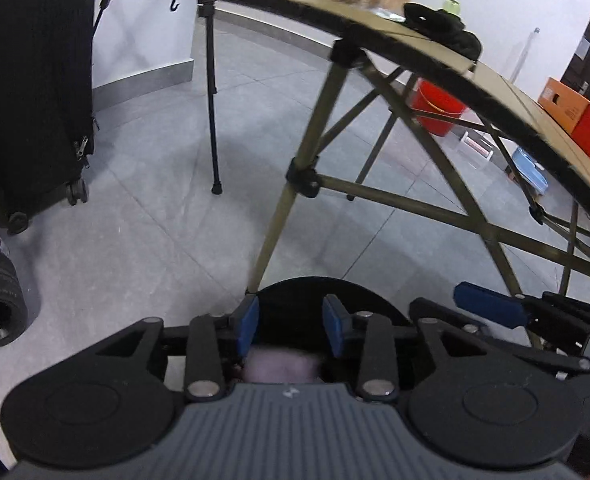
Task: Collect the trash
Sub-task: 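Carry the lilac scrunchie over the black bin and open both grippers, then move both grippers back toward the purple cloth bag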
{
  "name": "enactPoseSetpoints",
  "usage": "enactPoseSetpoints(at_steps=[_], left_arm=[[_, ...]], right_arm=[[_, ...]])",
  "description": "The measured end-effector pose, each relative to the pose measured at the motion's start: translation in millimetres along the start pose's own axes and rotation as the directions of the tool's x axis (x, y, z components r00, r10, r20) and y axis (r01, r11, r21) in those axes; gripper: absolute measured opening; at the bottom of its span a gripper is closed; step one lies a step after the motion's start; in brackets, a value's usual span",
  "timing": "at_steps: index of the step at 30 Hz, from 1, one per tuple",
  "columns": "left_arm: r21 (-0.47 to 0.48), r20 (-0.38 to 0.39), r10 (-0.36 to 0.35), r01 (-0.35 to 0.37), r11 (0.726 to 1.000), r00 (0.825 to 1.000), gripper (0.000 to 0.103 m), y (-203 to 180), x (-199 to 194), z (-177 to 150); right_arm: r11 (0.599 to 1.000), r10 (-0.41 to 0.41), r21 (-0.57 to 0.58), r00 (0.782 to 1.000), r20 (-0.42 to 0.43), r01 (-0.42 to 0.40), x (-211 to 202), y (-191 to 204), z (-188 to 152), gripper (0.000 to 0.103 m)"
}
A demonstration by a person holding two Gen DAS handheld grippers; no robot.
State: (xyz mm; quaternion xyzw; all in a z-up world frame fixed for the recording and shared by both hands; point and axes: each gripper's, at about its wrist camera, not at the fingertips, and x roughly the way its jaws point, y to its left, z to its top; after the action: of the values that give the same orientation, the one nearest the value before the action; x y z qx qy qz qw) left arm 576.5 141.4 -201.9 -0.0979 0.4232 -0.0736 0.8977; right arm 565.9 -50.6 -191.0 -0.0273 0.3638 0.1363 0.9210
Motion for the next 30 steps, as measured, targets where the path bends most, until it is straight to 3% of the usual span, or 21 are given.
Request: enactPoseSetpoints(at_steps=[4,7,12,14,16,22,26,30], left_arm=[[0.043,0.023,0.048,-0.049,0.998,0.999,0.037,-2.0,-22.5,1.9],[0.116,0.098,0.09,-0.101,0.988,0.991,0.044,-18.8,-61.3,7.1],[0.116,0.236,0.105,-0.135,0.984,0.966,0.06,-48.9,-149.8,4.9],[0.118,0.289,0.093,-0.132,0.984,0.953,0.069,-60.4,-181.3,-3.7],[0.119,0.321,0.092,-0.136,0.983,0.943,0.07,-72.9,-204.9,-17.5],[0.108,0.362,0.087,-0.134,0.985,0.928,0.074,-111.2,-248.7,-52.9],[0.143,0.417,0.067,-0.139,0.98,0.906,0.077,-142.1,-277.8,-71.1],[0.188,0.443,0.014,-0.108,0.976,0.896,0.081,-176.3,-298.9,-90.4]], right_arm=[[1.0,0.03,0.008,1.0,-0.003,-0.03,-6.1,-1.6,-3.7,0.038],[0.997,0.082,-0.003,0.997,-0.013,-0.082,-21.3,3.1,-1.8,0.038],[0.986,0.153,-0.066,0.988,0.002,-0.152,-82.1,8.2,4.9,0.053],[0.983,0.172,-0.071,0.985,0.02,-0.171,-112.6,3.2,5.0,0.054],[0.982,0.18,-0.064,0.983,0.037,-0.178,-140.0,-3.8,4.7,0.056],[0.982,0.186,-0.053,0.973,0.136,-0.18,-220.1,-24.1,-9.0,0.06],[0.983,0.185,-0.045,0.954,0.237,-0.18,-277.1,-39.7,-21.9,0.067],[0.989,0.146,-0.02,0.937,0.318,-0.147,-327.7,-64.8,-38.7,0.07]])
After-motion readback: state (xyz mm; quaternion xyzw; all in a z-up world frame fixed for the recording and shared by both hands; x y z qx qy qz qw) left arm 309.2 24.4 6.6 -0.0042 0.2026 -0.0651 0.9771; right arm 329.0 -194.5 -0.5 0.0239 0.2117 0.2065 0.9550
